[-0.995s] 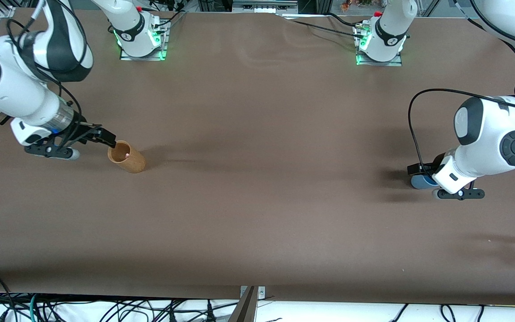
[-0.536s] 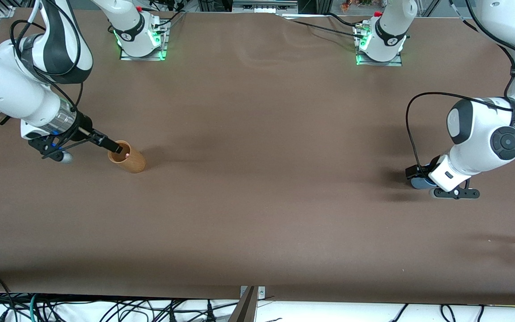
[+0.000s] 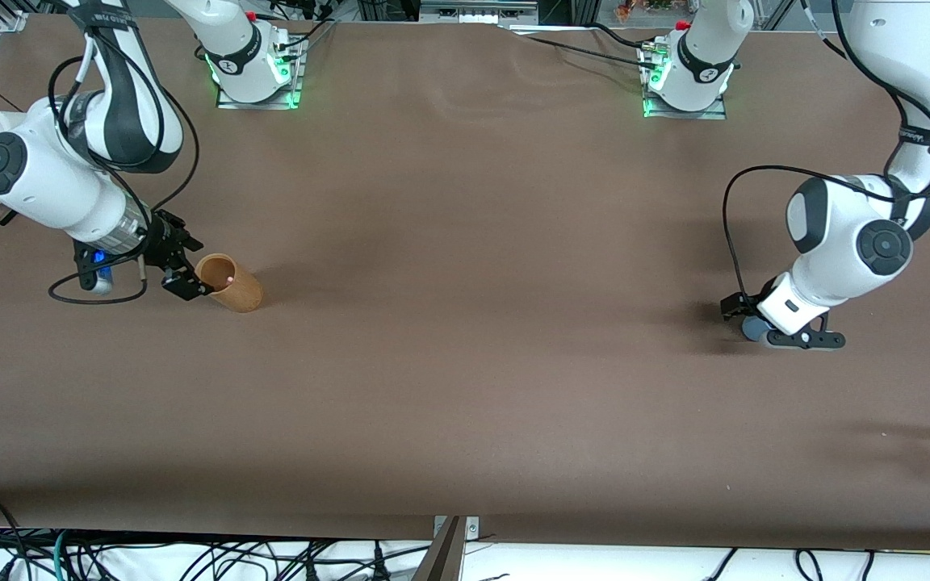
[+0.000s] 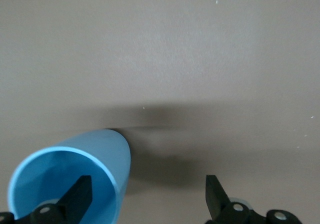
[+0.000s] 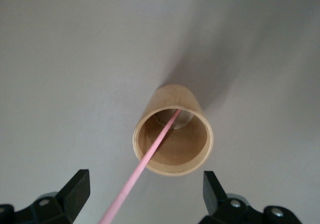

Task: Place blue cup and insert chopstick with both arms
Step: 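Grasp the chopstick with the right gripper while the left gripper grasps the cup, then carry the blue cup to mid-table while the right gripper lifts the chopstick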

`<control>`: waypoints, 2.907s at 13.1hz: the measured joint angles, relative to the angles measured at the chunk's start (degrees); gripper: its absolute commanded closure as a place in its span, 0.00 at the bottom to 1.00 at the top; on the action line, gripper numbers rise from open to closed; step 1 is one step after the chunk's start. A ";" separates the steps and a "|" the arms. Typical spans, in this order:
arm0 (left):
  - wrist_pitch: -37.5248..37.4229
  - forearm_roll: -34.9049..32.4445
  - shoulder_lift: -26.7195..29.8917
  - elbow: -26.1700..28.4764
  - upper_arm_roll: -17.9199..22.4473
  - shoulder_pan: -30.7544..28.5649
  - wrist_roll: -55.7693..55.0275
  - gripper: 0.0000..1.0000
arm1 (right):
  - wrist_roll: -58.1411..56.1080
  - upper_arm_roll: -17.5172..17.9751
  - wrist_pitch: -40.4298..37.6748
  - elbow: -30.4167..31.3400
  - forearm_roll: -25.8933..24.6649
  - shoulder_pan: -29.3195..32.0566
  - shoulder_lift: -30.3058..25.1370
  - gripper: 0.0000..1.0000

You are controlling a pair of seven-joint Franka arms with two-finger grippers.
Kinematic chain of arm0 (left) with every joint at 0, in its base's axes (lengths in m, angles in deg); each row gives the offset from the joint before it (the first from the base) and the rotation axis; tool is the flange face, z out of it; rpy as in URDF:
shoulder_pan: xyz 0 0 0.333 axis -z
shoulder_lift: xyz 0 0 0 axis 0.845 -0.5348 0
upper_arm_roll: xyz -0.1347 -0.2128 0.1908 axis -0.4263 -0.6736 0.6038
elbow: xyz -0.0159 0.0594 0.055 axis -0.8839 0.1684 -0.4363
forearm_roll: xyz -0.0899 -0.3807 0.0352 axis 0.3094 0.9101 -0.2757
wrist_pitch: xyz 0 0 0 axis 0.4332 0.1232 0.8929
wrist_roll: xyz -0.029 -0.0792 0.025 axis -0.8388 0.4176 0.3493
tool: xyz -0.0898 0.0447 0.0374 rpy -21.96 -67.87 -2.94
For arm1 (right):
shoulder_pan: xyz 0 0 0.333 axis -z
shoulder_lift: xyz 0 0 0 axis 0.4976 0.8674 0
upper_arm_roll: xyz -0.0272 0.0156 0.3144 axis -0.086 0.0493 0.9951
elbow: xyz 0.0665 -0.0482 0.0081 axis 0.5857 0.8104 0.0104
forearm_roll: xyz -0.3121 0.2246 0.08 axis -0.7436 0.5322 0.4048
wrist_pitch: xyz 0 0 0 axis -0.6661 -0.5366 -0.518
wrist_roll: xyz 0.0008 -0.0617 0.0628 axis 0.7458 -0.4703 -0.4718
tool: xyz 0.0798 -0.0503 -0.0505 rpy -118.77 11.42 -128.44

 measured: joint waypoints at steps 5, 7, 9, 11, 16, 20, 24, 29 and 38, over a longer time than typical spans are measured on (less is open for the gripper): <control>2.53 0.00 0.93 3.03 0.24 -1.29 5.07 1.00 | 14.88 -0.09 6.16 1.23 0.01 0.00 0.80 0.00; 2.53 0.00 1.40 3.03 0.38 -2.22 6.97 1.00 | 18.42 -0.08 6.80 1.27 0.05 0.00 1.30 0.00; 2.53 0.00 1.59 3.03 0.38 -2.48 7.51 1.00 | 20.59 0.05 7.08 1.27 0.05 -0.06 1.76 0.00; 2.51 -0.01 1.63 3.04 0.35 -2.46 7.74 1.00 | 21.31 0.60 7.12 1.27 0.07 -0.11 2.08 0.00; -2.77 0.04 2.35 -0.54 -1.19 -1.90 3.88 1.00 | 23.59 1.77 7.18 1.29 0.09 -1.50 2.51 0.02; -13.40 0.08 2.70 -10.79 -7.30 8.18 -22.60 1.00 | 23.74 1.74 8.29 1.34 0.09 -1.72 3.83 0.71; -14.52 0.08 -2.65 -18.69 -8.06 24.23 -51.89 1.00 | 23.75 1.75 8.49 1.36 0.10 -1.74 4.14 1.00; -16.52 0.08 -15.33 -34.13 -7.86 35.01 -74.64 1.00 | 23.87 2.33 8.59 1.30 0.11 -1.80 3.91 1.00; -16.68 0.07 -27.87 -47.23 -7.46 40.14 -91.06 0.98 | 24.28 3.21 -12.93 -8.33 0.15 -1.99 -1.86 1.00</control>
